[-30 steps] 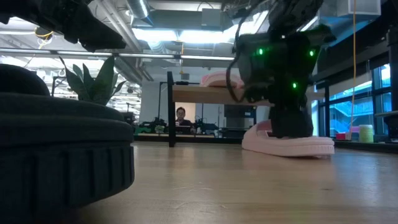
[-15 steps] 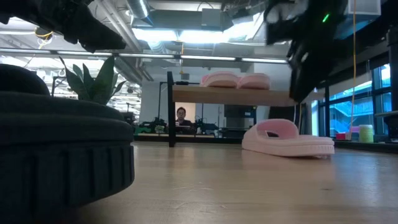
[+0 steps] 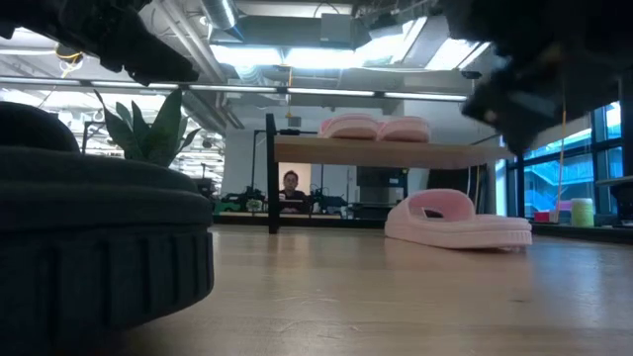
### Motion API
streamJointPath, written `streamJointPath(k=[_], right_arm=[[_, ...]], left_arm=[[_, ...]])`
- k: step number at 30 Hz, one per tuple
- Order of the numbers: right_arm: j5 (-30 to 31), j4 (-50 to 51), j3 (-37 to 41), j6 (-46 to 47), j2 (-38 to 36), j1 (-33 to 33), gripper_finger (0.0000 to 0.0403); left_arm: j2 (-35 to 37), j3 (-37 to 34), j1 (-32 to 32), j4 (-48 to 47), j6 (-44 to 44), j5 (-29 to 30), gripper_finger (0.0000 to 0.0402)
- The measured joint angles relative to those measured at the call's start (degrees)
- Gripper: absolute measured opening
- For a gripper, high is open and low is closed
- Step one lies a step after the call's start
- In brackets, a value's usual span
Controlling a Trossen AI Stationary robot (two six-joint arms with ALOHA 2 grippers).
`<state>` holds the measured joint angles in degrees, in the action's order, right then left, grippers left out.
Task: Pick and place slides into the shelf
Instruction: Put the pink slipper under the shelf
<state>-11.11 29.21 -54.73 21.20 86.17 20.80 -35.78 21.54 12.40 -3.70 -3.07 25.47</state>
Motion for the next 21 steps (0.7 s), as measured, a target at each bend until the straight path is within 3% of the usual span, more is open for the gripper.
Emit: streamJointPath(k=[5, 9, 21], right_arm=[[-0.8, -2.8, 7.2, 3.0, 0.0, -0.7, 0.0242], [2.5, -3.8, 10.4, 2.7, 0.0, -2.0, 0.0242], [2.2, -6.3, 11.2, -3.4, 0.0, -7.6, 0.0242]], left_arm=[[0.0, 0.0, 0.0, -0.3, 0.0, 0.0, 0.0166], [0.0, 0.0, 0.0, -0.3, 0.0, 0.0, 0.0166], [0.0, 0.0, 0.0, -0.2, 0.0, 0.0, 0.0166]])
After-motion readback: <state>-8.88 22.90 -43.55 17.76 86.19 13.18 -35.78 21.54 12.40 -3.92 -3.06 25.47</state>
